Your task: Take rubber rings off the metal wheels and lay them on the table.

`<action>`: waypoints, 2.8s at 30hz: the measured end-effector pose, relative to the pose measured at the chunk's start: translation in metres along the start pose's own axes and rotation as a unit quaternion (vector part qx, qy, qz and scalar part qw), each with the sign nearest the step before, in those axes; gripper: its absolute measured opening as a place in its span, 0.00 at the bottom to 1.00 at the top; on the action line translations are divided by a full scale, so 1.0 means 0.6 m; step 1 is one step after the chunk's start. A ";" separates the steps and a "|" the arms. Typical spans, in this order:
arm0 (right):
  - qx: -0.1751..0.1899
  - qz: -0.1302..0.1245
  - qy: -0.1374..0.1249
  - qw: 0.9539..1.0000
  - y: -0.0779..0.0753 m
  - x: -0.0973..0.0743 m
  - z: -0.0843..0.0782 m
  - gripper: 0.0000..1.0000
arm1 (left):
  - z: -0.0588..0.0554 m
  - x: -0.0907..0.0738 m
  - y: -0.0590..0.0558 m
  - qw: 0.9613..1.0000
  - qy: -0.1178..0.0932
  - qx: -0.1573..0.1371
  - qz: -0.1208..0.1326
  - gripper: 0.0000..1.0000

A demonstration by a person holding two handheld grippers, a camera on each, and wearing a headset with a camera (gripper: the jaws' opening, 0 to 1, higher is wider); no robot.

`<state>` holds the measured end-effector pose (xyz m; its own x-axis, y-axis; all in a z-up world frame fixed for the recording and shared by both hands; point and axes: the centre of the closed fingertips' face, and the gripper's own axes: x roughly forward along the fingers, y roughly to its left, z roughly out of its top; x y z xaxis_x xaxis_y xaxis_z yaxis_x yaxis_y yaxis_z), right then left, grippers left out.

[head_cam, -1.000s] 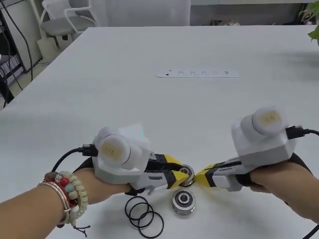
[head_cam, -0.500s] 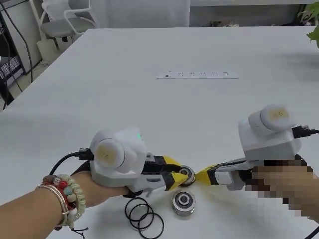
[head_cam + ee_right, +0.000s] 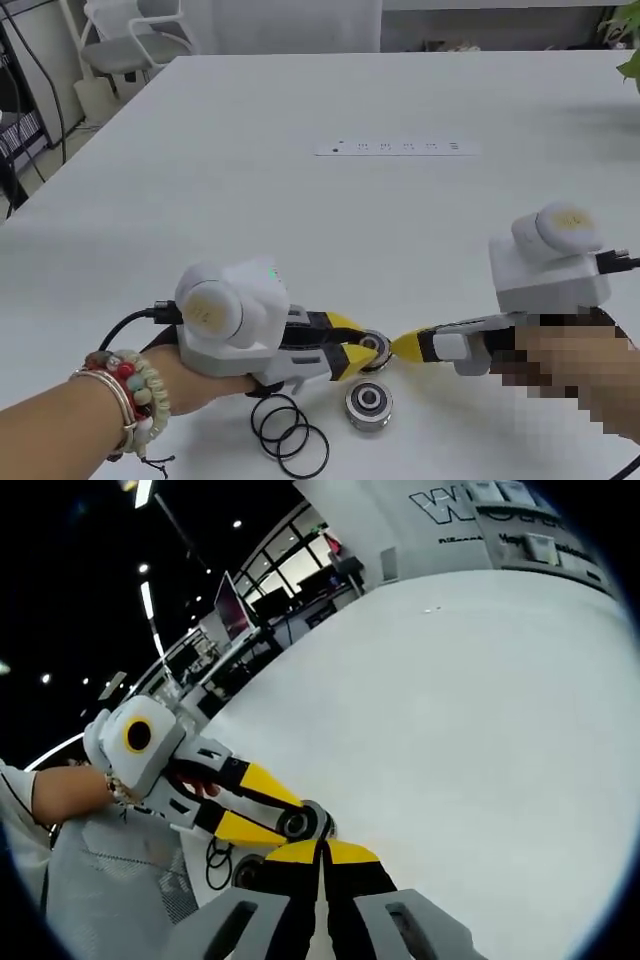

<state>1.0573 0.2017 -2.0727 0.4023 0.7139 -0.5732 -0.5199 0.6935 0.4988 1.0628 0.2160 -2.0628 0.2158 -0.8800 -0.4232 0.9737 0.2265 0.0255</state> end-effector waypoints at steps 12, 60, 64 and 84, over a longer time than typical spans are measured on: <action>0.011 0.007 -0.005 1.000 0.009 -0.001 0.003 0.00 | 0.001 0.000 0.000 1.000 -0.013 -0.008 0.000 0.08; -0.009 0.024 -0.009 1.000 0.038 0.003 0.019 0.00 | 0.000 0.000 0.001 1.000 -0.009 -0.002 0.006 0.09; -0.013 0.022 -0.009 1.000 0.040 0.004 0.020 0.00 | 0.000 0.000 0.001 1.000 -0.009 -0.002 0.006 0.09; -0.006 0.018 -0.015 1.000 0.030 -0.002 0.020 0.00 | 0.001 0.000 0.001 1.000 -0.005 0.004 0.010 0.09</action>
<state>1.0564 0.2143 -2.0554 0.4066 0.7407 -0.5348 -0.5429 0.6667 0.5107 1.0635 0.2157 -2.0623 0.2360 -0.8792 -0.4140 0.9697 0.2408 0.0415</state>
